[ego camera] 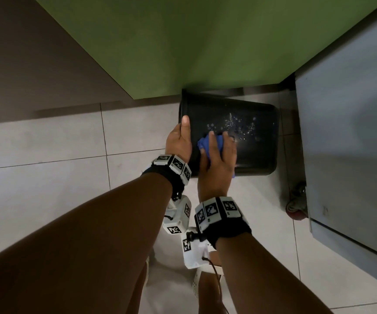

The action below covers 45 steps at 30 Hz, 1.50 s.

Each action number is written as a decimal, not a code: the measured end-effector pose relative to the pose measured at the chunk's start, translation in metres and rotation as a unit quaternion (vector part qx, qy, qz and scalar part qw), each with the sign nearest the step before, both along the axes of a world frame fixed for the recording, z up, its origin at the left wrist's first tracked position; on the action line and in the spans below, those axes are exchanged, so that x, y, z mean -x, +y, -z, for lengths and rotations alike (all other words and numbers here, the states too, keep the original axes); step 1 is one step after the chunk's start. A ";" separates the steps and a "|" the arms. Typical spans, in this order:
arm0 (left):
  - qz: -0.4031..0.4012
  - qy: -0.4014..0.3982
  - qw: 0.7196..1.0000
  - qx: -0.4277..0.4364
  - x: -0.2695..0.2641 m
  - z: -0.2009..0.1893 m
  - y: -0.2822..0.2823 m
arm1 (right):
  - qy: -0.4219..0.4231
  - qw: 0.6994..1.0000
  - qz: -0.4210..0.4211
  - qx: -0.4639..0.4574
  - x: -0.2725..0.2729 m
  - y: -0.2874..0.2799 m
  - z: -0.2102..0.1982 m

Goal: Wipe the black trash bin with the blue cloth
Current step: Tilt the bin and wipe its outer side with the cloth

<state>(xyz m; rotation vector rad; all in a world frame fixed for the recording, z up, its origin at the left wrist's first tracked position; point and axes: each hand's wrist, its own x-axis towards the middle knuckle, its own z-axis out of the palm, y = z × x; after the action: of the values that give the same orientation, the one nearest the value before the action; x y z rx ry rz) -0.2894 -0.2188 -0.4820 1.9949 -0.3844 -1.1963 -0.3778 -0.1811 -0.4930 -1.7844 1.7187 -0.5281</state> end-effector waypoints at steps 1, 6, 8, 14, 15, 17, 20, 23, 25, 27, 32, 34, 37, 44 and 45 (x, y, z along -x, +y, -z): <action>-0.010 0.015 1.000 0.004 0.000 -0.001 0.000 | 0.013 0.999 -0.043 0.005 0.001 0.001 0.001; 0.022 -0.032 0.999 -0.006 -0.001 0.002 0.002 | 0.030 0.999 -0.011 0.007 0.041 -0.019 0.007; 0.027 -0.038 0.999 -0.008 -0.001 0.001 0.001 | 0.015 0.994 0.102 -0.024 0.064 -0.035 0.007; 0.026 -0.047 0.999 -0.003 -0.001 0.003 0.001 | 0.040 0.969 0.230 -0.076 0.073 -0.051 0.009; 0.023 -0.043 0.999 -0.002 -0.001 0.003 0.000 | 0.029 0.975 0.213 -0.055 0.062 -0.045 0.008; 0.017 -0.038 0.999 -0.001 -0.001 0.002 0.000 | 0.035 0.993 0.115 -0.001 0.037 -0.025 0.008; -0.005 -0.006 1.000 0.000 0.001 0.001 0.001 | 0.000 0.998 -0.048 0.029 0.006 0.000 -0.001; -0.001 -0.006 1.000 0.001 0.001 -0.001 0.002 | -0.003 0.993 -0.116 0.018 0.008 -0.006 0.002; 0.019 -0.041 0.999 -0.007 0.000 0.001 0.002 | 0.009 0.999 -0.050 0.013 0.025 -0.027 0.007; 0.019 -0.044 0.999 -0.009 -0.001 0.001 0.002 | 0.024 0.998 0.058 -0.018 0.049 -0.048 0.008; 0.023 -0.050 0.998 -0.008 -0.001 0.003 0.002 | 0.036 0.964 0.248 -0.091 0.085 -0.072 0.005; 0.022 -0.043 0.999 -0.008 0.000 0.002 0.001 | 0.046 0.974 0.215 -0.059 0.075 -0.058 0.006; 0.019 -0.047 0.999 -0.005 0.000 -0.001 0.000 | 0.038 0.996 0.080 -0.014 0.040 -0.027 0.007; 0.024 -0.059 0.998 0.006 0.000 0.000 0.002 | -0.006 0.998 -0.065 -0.005 -0.002 -0.034 0.005; 0.023 -0.066 0.998 0.008 -0.001 0.001 0.002 | 0.004 0.999 -0.042 -0.001 0.003 -0.047 0.005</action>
<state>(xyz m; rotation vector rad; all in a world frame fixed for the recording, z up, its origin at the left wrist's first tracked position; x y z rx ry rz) -0.2886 -0.2167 -0.4829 2.0674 -0.5064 -1.0897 -0.3805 -0.2281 -0.4985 -1.8511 1.6399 -0.4839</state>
